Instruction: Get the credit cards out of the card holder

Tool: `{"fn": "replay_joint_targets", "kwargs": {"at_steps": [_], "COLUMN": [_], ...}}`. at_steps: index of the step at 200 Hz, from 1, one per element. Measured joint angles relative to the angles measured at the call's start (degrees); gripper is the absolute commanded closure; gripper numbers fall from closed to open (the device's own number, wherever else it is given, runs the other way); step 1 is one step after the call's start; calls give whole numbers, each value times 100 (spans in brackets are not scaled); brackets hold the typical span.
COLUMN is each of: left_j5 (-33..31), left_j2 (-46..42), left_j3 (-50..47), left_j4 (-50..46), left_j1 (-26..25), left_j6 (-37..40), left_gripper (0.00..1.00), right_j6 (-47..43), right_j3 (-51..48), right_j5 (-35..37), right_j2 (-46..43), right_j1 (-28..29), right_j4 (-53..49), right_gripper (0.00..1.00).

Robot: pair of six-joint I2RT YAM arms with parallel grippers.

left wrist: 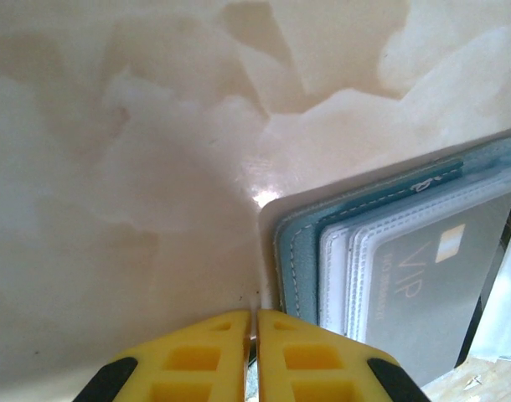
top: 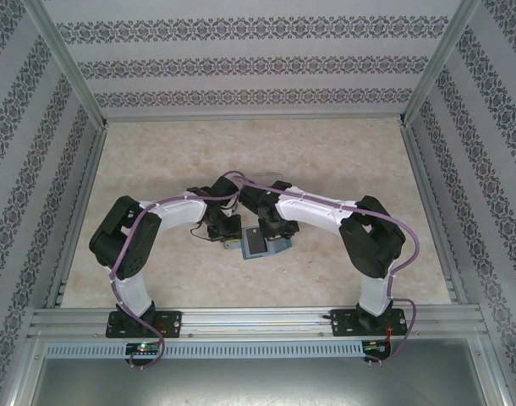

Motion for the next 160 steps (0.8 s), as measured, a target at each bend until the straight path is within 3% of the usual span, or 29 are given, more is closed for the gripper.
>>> {"fn": "replay_joint_targets", "kwargs": {"at_steps": [79, 160], "left_j5": [24, 37], "left_j2": [48, 46], "left_j3": [129, 236], "left_j4": [-144, -190], "left_j1": [-2, -57], "left_j6": [4, -2], "left_gripper": [88, 88], "right_j6": [-59, -74], "right_j3": [4, -136], "right_j5": [238, -74], "right_j2": [0, -94], "right_j1": [-68, -153], "right_j4": [-240, -144], "right_gripper": [70, 79]}}
